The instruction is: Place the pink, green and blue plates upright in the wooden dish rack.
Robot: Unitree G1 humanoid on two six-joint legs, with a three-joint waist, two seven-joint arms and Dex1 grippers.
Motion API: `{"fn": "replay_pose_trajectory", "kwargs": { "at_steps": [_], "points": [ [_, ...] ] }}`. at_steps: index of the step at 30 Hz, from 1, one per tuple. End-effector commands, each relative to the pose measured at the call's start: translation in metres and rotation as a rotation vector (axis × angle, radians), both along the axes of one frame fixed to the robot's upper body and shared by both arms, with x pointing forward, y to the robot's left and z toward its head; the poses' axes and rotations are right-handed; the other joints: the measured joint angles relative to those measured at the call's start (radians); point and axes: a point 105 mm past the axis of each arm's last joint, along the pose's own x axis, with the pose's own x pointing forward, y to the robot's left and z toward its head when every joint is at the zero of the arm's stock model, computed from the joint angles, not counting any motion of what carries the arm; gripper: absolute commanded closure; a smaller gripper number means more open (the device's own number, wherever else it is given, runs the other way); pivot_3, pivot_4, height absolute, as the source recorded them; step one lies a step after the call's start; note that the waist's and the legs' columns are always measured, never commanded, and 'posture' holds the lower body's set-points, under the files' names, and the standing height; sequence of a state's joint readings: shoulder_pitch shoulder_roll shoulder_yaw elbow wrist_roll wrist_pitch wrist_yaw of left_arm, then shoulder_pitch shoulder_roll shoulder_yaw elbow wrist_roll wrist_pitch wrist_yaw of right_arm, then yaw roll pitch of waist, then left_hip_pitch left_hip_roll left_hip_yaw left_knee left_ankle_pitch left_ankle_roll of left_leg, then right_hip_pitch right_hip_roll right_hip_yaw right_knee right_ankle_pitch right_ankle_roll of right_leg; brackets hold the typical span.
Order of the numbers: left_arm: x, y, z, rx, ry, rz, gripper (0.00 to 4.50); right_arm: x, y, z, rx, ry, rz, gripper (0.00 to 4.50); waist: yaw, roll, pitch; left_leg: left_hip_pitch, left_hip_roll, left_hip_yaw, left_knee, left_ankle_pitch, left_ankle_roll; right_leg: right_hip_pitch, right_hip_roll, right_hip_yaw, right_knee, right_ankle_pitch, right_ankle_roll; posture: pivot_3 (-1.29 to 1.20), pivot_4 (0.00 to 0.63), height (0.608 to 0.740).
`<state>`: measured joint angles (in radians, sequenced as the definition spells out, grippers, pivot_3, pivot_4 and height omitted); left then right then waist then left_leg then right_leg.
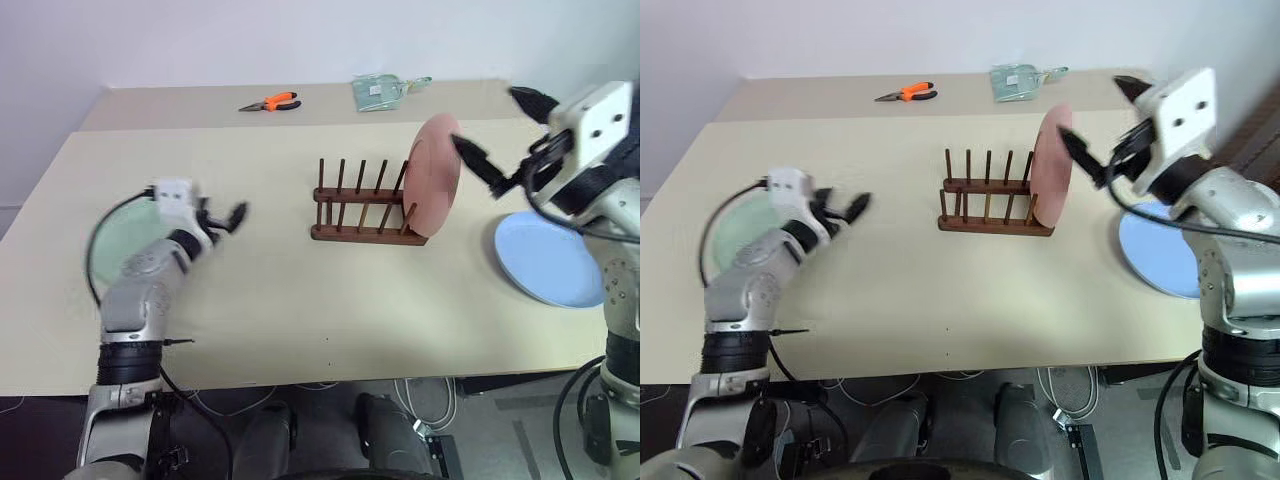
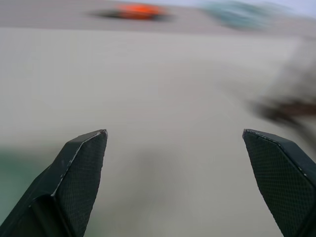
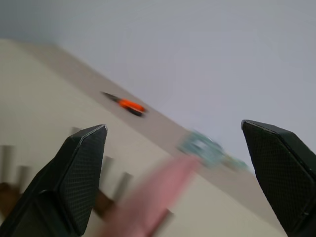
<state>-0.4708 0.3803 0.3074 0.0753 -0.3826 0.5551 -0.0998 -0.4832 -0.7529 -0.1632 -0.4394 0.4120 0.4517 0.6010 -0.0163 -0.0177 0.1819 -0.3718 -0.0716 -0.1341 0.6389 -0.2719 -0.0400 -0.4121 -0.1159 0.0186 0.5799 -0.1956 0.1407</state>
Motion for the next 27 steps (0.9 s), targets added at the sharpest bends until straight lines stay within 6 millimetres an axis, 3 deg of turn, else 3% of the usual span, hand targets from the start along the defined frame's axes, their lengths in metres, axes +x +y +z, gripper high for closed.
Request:
{"fn": "replay_pose_trajectory", "kwargs": {
  "at_steps": [1, 4, 6, 9, 12, 16, 17, 21, 22, 23, 25, 27],
  "points": [
    [-0.02, 0.076, 0.008, 0.017, 0.003, 0.412, 0.0, -0.024, 0.054, -0.019, -0.164, -0.004, 0.228, 0.03, 0.002, -0.001, 0.0, 0.0, 0.0, 0.0, 0.0, 0.0, 0.0, 0.0, 0.0, 0.0, 0.0, 0.0, 0.0, 0.0, 0.15, 0.74],
    [-0.043, 0.103, -0.002, -0.021, 0.058, 0.569, 0.0, -0.03, 0.085, -0.052, -0.236, 0.049, 0.33, 0.03, 0.007, -0.005, -0.001, -0.001, -0.001, 0.0, 0.0, 0.0, 0.0, 0.0, -0.001, 0.0, 0.0, 0.001, -0.001, 0.0, 0.15, 0.74],
    [-0.054, 0.109, -0.009, -0.056, 0.089, 0.616, 0.0, -0.032, 0.096, -0.066, -0.261, 0.064, 0.365, 0.03, 0.012, -0.005, -0.002, -0.001, -0.002, -0.001, 0.0, 0.0, 0.0, 0.0, -0.001, 0.0, 0.0, 0.001, -0.002, 0.0, 0.15, 0.74],
    [-0.066, 0.107, -0.025, -0.198, 0.134, 0.636, 0.0, -0.032, 0.107, -0.076, -0.221, 0.1, 0.394, 0.03, 0.027, -0.006, -0.002, -0.001, -0.002, -0.002, 0.002, 0.0, -0.001, 0.0, -0.001, -0.001, 0.0, 0.002, -0.002, 0.0, 0.15, 0.74],
    [-0.07, 0.09, -0.044, -0.421, 0.174, 0.572, 0.0, -0.03, 0.111, -0.089, -0.246, 0.108, 0.398, 0.03, 0.031, -0.007, -0.002, -0.002, -0.002, -0.003, 0.004, 0.0, -0.001, 0.001, -0.001, -0.002, 0.001, 0.001, -0.002, 0.0, 0.15, 0.74],
    [-0.065, 0.069, -0.043, -0.533, 0.159, 0.473, 1.26, -0.023, 0.107, -0.094, -0.283, 0.094, 0.37, 0.0, 0.03, -0.006, -0.002, -0.001, -0.002, -0.003, 0.004, 0.0, -0.001, 0.002, -0.001, -0.002, 0.002, 0.001, -0.002, 0.0, 0.15, 0.74],
    [-0.064, 0.067, -0.041, -0.536, 0.153, 0.459, 1.88, -0.021, 0.106, -0.094, -0.284, 0.091, 0.364, 0.0, 0.03, -0.006, -0.002, -0.001, -0.002, -0.003, 0.004, 0.0, -0.001, 0.001, -0.001, -0.002, 0.002, 0.001, -0.002, 0.0, 0.15, 0.74],
    [-0.056, 0.057, -0.03, -0.555, 0.113, 0.404, 3.97, -0.019, 0.102, -0.097, -0.288, 0.128, 0.356, 0.0, 0.029, -0.007, -0.002, -0.001, -0.002, -0.003, 0.004, 0.0, -0.002, 0.001, -0.001, -0.002, 0.002, 0.001, -0.002, 0.0, 0.15, 0.74],
    [-0.048, 0.047, -0.015, -0.532, 0.054, 0.331, 4.45, -0.02, 0.101, -0.097, -0.289, 0.138, 0.359, 0.0, 0.028, -0.007, -0.002, -0.001, -0.002, -0.003, 0.004, 0.0, -0.002, 0.001, -0.001, -0.002, 0.002, 0.001, -0.002, 0.0, 0.15, 0.74],
    [-0.044, 0.039, -0.004, -0.513, 0.011, 0.277, 4.45, -0.02, 0.101, -0.097, -0.29, 0.144, 0.362, 0.0, 0.029, -0.007, -0.002, -0.001, -0.002, -0.003, 0.004, 0.0, -0.002, 0.001, -0.001, -0.002, 0.002, 0.001, -0.002, 0.0, 0.15, 0.74],
    [-0.035, 0.011, 0.043, -0.432, -0.179, 0.099, 4.45, -0.017, 0.1, -0.092, -0.307, 0.104, 0.333, 0.0, 0.03, -0.009, -0.001, -0.001, -0.002, -0.003, 0.004, 0.0, -0.002, 0.001, -0.001, -0.002, 0.002, 0.001, -0.003, 0.0, 0.15, 0.74],
    [-0.033, -0.015, 0.075, -0.382, -0.297, -0.038, 4.45, -0.012, 0.1, -0.085, -0.335, 0.034, 0.292, 0.0, 0.031, -0.01, 0.0, -0.002, -0.002, -0.003, 0.004, 0.0, -0.002, 0.001, -0.001, -0.003, 0.001, 0.001, -0.003, 0.0, 0.15, 0.74]
  ]
}}
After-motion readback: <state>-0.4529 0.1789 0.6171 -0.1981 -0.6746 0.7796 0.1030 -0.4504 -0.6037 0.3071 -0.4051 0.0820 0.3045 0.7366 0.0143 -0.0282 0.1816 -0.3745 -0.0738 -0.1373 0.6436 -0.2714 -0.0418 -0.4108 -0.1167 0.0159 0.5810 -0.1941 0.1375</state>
